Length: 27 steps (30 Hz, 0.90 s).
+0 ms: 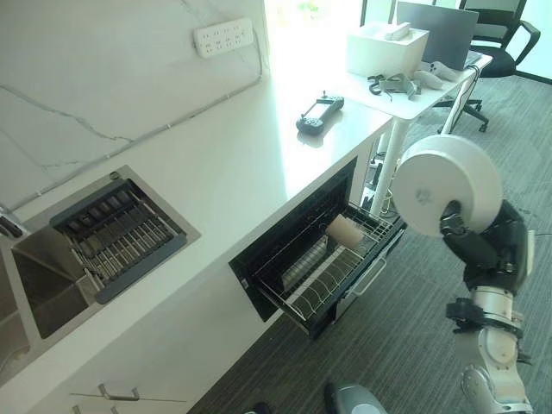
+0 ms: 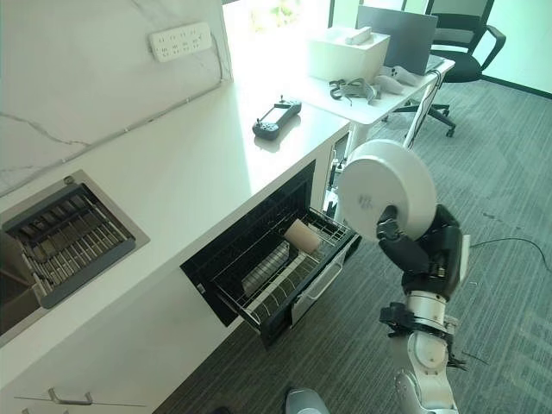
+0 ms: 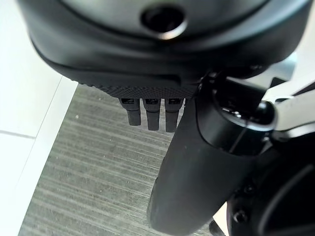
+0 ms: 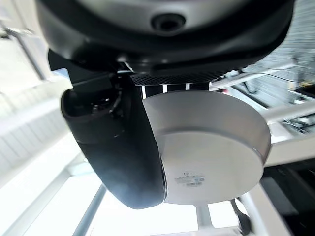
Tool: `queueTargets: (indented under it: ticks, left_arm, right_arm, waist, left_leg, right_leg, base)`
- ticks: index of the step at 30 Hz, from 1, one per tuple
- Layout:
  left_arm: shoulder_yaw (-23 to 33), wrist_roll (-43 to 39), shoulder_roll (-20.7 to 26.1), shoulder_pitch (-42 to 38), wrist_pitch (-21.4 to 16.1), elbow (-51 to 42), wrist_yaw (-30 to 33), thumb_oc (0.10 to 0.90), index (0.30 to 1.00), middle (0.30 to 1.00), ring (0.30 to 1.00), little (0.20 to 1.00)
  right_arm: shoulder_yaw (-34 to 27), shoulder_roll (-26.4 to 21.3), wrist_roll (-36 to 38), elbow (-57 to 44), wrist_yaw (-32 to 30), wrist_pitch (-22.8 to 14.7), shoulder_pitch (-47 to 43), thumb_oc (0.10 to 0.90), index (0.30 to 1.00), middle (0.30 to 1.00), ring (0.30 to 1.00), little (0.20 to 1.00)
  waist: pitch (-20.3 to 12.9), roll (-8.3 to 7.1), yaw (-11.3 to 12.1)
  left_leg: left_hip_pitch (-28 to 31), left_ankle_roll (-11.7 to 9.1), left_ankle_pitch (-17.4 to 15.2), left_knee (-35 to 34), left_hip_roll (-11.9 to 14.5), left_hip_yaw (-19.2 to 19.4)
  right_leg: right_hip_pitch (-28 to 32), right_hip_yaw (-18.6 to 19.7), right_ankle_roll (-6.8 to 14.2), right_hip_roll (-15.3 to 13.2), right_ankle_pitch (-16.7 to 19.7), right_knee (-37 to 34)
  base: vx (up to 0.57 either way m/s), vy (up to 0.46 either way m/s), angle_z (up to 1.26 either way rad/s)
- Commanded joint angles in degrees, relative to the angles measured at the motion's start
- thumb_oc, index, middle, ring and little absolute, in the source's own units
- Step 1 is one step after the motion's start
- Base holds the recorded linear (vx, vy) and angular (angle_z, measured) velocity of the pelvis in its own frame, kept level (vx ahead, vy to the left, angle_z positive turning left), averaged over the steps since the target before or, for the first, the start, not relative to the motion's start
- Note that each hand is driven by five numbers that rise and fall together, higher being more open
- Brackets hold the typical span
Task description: Place the dishes in the dishwasher.
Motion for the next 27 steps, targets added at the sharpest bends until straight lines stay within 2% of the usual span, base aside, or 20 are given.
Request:
queueTargets:
  ticks: [1,9,12,14,24,27]
  left_arm:
    - [1.58,-3.27,-1.49,-5.52,-2.23,-2.94,-0.32,0.800,0.900,0.900,0.900,0.900]
    - [1.77,-2.96,-0.76,-5.38,-1.07,-3.48,-0.76,0.800,0.900,0.900,0.900,0.900]
    - [1.77,-2.24,-0.70,-5.28,-0.84,-3.78,-0.98,0.800,0.900,0.900,0.900,0.900]
    - [1.53,-1.58,-0.56,-5.05,-0.33,-4.36,-1.18,0.800,0.900,0.900,0.900,0.900]
    - [-1.06,1.91,0.28,-5.85,-0.72,-6.23,-1.82,0.800,0.900,0.900,0.900,0.900]
    - [-2.55,2.24,0.91,-6.66,-1.09,-7.52,-2.55,0.800,0.900,0.900,0.900,0.900]
  right_arm:
    - [-1.27,-0.54,-0.75,-5.31,4.55,-5.17,-10.06,0.400,0.300,0.300,0.300,0.300]
    - [1.43,-0.33,-3.63,2.94,5.57,-5.24,-11.32,0.400,0.300,0.300,0.300,0.300]
    - [2.60,-0.45,-5.74,4.97,5.08,-4.11,-12.31,0.400,0.300,0.300,0.300,0.300]
    - [3.99,-0.40,-8.68,7.80,2.71,-2.05,-13.21,0.400,0.300,0.300,0.300,0.300]
    - [8.27,0.08,-16.59,17.10,-2.09,0.45,-17.08,0.400,0.300,0.300,0.300,0.300]
    - [9.75,-0.57,-19.88,20.48,-6.81,2.44,-19.30,0.400,0.300,0.300,0.300,0.300]
  waist:
    - [0.35,-1.27,0.77]
    - [0.43,-1.34,2.70]
    - [0.62,-1.45,3.72]
    - [0.75,-1.51,4.65]
    - [2.28,-1.21,6.88]
    - [3.55,-0.87,7.78]
  left_leg:
    - [0.51,3.14,-14.50,7.36,-0.63,-2.99]
    - [0.02,3.24,-14.42,7.36,-1.53,-5.04]
    - [-0.18,3.32,-14.39,7.36,-1.97,-5.90]
    - [-0.34,3.28,-14.33,7.36,-2.12,-6.49]
    - [-1.33,3.13,-13.47,7.36,-2.21,-7.48]
    - [-1.71,3.41,-12.88,7.36,-2.32,-8.39]
  right_leg:
    - [3.98,-2.65,4.48,-3.91,-5.39,-2.81]
    - [4.54,-4.31,4.25,-4.39,-5.69,-2.81]
    - [4.78,-5.10,4.12,-4.54,-5.84,-2.81]
    - [5.06,-5.94,4.03,-4.72,-6.00,-2.81]
    - [5.36,-8.48,3.54,-5.35,-5.87,-2.81]
    - [6.38,-10.01,2.94,-5.27,-5.58,-2.81]
  base:
    - [0.00,0.021,0.08]
    - [0.01,0.007,0.13]
    - [0.01,0.006,0.15]
    - [0.02,0.013,0.21]
    - [0.02,0.019,0.16]
    - [0.03,0.025,0.15]
